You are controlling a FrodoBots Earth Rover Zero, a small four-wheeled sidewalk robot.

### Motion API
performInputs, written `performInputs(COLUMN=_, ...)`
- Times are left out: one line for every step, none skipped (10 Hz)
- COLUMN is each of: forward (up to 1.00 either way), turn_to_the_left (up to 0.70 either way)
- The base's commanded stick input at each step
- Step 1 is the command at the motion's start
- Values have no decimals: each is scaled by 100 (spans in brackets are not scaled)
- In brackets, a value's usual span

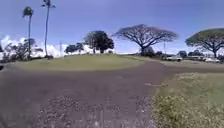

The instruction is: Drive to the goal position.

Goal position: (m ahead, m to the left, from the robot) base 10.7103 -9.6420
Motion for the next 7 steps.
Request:
performInputs(forward=100, turn_to_the_left=-18)
performInputs(forward=100, turn_to_the_left=-39)
performInputs(forward=100, turn_to_the_left=-35)
performInputs(forward=100, turn_to_the_left=-8)
performInputs(forward=100, turn_to_the_left=0)
performInputs(forward=100, turn_to_the_left=-1)
performInputs(forward=100, turn_to_the_left=-13)
